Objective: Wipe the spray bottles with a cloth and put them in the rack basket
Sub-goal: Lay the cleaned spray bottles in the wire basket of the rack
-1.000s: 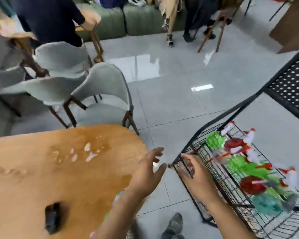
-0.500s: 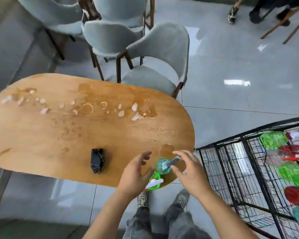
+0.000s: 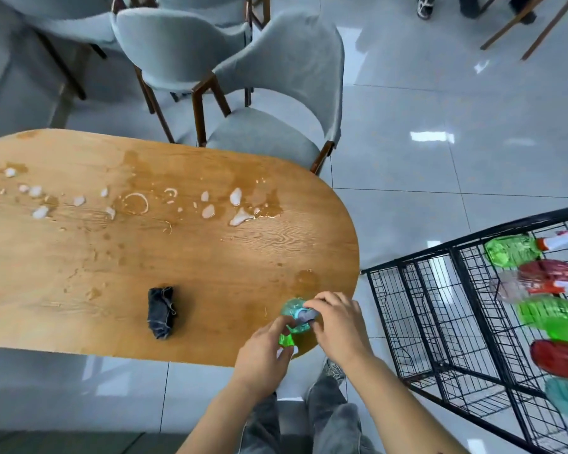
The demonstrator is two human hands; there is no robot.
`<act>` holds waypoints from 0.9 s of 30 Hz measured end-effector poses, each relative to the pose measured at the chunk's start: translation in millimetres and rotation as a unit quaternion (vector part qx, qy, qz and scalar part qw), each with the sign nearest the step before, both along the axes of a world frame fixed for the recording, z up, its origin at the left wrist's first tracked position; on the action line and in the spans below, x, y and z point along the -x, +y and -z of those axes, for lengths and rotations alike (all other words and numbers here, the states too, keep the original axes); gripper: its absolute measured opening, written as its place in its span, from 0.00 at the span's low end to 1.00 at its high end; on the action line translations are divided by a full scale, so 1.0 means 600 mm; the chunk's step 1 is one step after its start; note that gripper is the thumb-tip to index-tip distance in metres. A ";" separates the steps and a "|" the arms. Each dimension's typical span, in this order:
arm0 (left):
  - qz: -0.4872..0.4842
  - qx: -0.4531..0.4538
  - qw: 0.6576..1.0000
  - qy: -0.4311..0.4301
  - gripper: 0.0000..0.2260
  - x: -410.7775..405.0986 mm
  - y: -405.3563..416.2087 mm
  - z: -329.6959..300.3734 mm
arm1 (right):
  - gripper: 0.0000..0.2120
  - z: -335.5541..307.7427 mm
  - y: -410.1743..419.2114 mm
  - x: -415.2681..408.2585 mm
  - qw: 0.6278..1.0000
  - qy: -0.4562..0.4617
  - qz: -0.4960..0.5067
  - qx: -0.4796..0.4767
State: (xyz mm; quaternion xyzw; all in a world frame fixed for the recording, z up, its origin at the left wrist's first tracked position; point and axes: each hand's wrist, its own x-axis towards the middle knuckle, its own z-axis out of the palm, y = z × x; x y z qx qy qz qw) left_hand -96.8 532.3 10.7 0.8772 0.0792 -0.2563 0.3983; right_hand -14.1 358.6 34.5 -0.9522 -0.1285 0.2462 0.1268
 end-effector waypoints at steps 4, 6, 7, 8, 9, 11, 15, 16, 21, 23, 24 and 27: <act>0.005 -0.016 1.000 0.004 0.27 0.006 0.001 -0.006 | 0.16 0.000 0.005 -0.008 1.000 0.007 -0.011 0.019; 0.007 -0.033 0.999 0.009 0.31 0.013 0.001 -0.002 | 0.17 -0.001 0.010 -0.010 0.999 0.014 -0.025 0.024; 0.003 -0.040 0.999 0.008 0.31 0.015 0.001 0.001 | 0.18 -0.001 0.012 -0.010 0.999 0.015 -0.036 0.024; -0.006 -0.047 0.999 0.007 0.27 0.017 0.001 0.005 | 0.18 0.000 0.015 -0.009 0.999 0.014 -0.044 0.023; -0.016 -0.055 0.998 0.007 0.22 0.017 0.000 0.007 | 0.18 0.001 0.016 -0.008 0.999 0.013 -0.047 0.023; -0.022 -0.077 0.997 0.020 0.13 0.017 0.002 0.011 | 0.17 0.000 0.017 -0.004 0.999 0.012 -0.043 0.025; 0.008 -0.115 0.993 0.030 0.11 0.018 0.001 0.022 | 0.19 -0.001 0.011 0.003 0.999 0.029 0.013 -0.004; 0.007 -0.114 0.993 0.028 0.11 0.015 0.000 0.024 | 0.19 -0.002 0.007 0.005 0.999 0.032 0.038 -0.018; -0.046 -0.083 0.995 0.027 0.05 -0.007 -0.006 0.015 | 0.18 -0.014 -0.028 0.016 0.991 0.037 0.125 -0.033; -0.045 -0.078 0.996 0.028 0.07 -0.020 -0.011 0.008 | 0.19 -0.024 -0.051 0.022 0.986 0.033 0.159 -0.030; -0.032 -0.074 0.996 0.027 0.11 -0.028 -0.017 0.004 | 0.20 -0.031 -0.065 0.025 0.984 0.031 0.175 -0.030; 0.008 -0.060 0.998 0.026 0.14 -0.061 -0.045 -0.015 | 0.19 -0.064 -0.112 0.033 0.972 0.019 0.229 -0.038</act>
